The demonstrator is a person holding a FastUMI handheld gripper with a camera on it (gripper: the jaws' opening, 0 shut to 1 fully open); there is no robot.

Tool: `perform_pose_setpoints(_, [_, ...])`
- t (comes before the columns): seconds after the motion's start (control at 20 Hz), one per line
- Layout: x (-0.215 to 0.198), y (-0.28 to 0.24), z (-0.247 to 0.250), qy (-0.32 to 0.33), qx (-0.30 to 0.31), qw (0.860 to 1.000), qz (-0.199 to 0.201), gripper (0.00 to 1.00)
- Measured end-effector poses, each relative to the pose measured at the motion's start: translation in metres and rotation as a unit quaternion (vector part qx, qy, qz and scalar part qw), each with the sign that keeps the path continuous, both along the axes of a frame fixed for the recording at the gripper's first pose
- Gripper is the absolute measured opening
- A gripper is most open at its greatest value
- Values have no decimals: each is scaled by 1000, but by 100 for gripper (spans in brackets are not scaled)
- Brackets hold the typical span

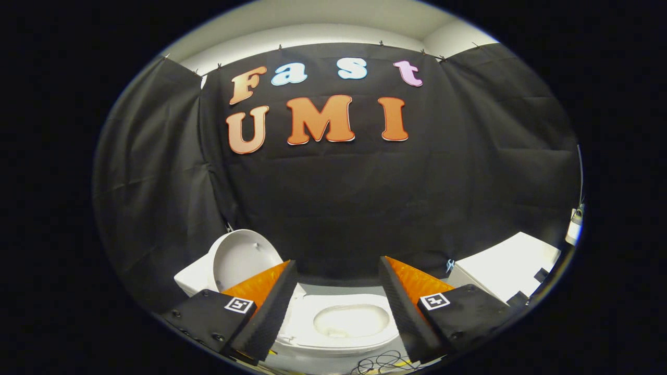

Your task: Open the toilet lid.

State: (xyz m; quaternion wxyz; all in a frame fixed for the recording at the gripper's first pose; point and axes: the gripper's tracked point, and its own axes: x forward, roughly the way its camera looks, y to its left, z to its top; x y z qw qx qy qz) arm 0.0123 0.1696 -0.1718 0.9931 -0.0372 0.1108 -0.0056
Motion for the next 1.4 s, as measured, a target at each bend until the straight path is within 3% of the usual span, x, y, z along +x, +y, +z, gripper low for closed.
perform_pose_setpoints(0.45, [-4,-46,50,-38,-10,999,-23,100])
perform_pose_setpoints(1.4, [-6,-33,39,-31,-7,999,-6,100])
